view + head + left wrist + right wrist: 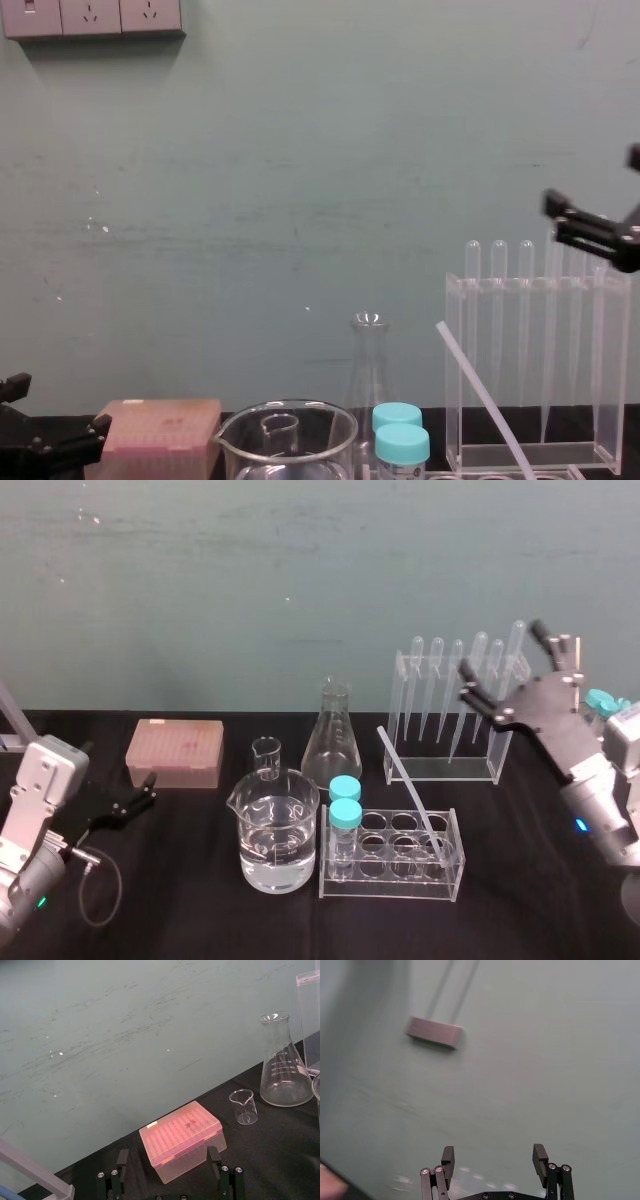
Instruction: Pick up the stirring rod with one hand, then place it down.
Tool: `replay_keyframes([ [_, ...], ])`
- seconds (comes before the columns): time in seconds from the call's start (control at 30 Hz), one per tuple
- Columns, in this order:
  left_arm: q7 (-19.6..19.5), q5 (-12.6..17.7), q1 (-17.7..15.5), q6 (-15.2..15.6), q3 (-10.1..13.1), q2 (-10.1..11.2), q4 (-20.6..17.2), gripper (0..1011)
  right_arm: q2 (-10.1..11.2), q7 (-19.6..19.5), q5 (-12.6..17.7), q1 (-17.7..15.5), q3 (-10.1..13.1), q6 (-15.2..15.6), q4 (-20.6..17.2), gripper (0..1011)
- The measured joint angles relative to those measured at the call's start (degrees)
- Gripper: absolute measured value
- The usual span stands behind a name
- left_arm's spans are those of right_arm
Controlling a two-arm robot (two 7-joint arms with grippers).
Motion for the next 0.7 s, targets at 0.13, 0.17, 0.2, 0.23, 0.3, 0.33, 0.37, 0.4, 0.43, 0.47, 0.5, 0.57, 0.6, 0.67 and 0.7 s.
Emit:
replay_keyframes([
  [0.13, 0.0, 0.0, 0.0, 0.0, 0.0, 0.0, 0.0, 1000, -0.16, 5.94, 5.56, 0.82, -1.1, 1.44, -0.15, 1003],
  [0.17, 0.0, 0.0, 0.0, 0.0, 0.0, 0.0, 0.0, 1000, -0.18, 8.8, 8.31, 1.26, -1.62, 2.96, -0.15, 1003],
  [0.2, 0.0, 0.0, 0.0, 0.0, 0.0, 0.0, 0.0, 1000, -0.19, 10.23, 9.69, 1.49, -1.86, 3.93, -0.12, 1003],
  [0.23, 0.0, 0.0, 0.0, 0.0, 0.0, 0.0, 0.0, 1000, -0.29, 12.97, 12.3, 1.99, -2.28, 5.99, 0.09, 1003],
  [0.3, 0.0, 0.0, 0.0, 0.0, 0.0, 0.0, 0.0, 1000, -0.43, 15.35, 14.58, 2.48, -2.67, 8.35, 0.35, 1003],
  [0.33, 0.0, 0.0, 0.0, 0.0, 0.0, 0.0, 0.0, 1000, -0.55, 17.38, 16.41, 2.95, -2.98, 10.61, 0.61, 1003],
  [0.37, 0.0, 0.0, 0.0, 0.0, 0.0, 0.0, 0.0, 1000, -0.59, 18.35, 17.1, 3.19, -3.15, 11.66, 0.75, 1003],
  [0.4, 0.0, 0.0, 0.0, 0.0, 0.0, 0.0, 0.0, 1000, -0.61, 19.19, 17.75, 3.41, -3.34, 12.85, 0.88, 1003],
  [0.43, 0.0, 0.0, 0.0, 0.0, 0.0, 0.0, 0.0, 1000, -0.62, 20.06, 18.21, 3.63, -3.57, 13.96, 1.01, 1003],
  [0.47, 0.0, 0.0, 0.0, 0.0, 0.0, 0.0, 0.0, 1000, -0.61, 21.49, 19.03, 4.02, -4.05, 16.19, 1.22, 1003],
  [0.5, 0.0, 0.0, 0.0, 0.0, 0.0, 0.0, 0.0, 1000, -0.56, 22.08, 19.28, 4.17, -4.25, 17.24, 1.28, 1003],
  [0.57, 0.0, 0.0, 0.0, 0.0, 0.0, 0.0, 0.0, 1000, -0.5, 23.02, 19.73, 4.42, -4.56, 19.22, 1.36, 1003],
  [0.6, 0.0, 0.0, 0.0, 0.0, 0.0, 0.0, 0.0, 1000, -0.49, 23.64, 20.1, 4.57, -4.74, 20.92, 1.42, 1003],
  [0.67, 0.0, 0.0, 0.0, 0.0, 0.0, 0.0, 0.0, 1000, -0.48, 24.04, 20.37, 4.66, -4.88, 22.59, 1.45, 1003],
  [0.7, 0.0, 0.0, 0.0, 0.0, 0.0, 0.0, 0.0, 1000, -0.48, 24.24, 20.54, 4.72, -4.95, 24.27, 1.49, 1003],
])
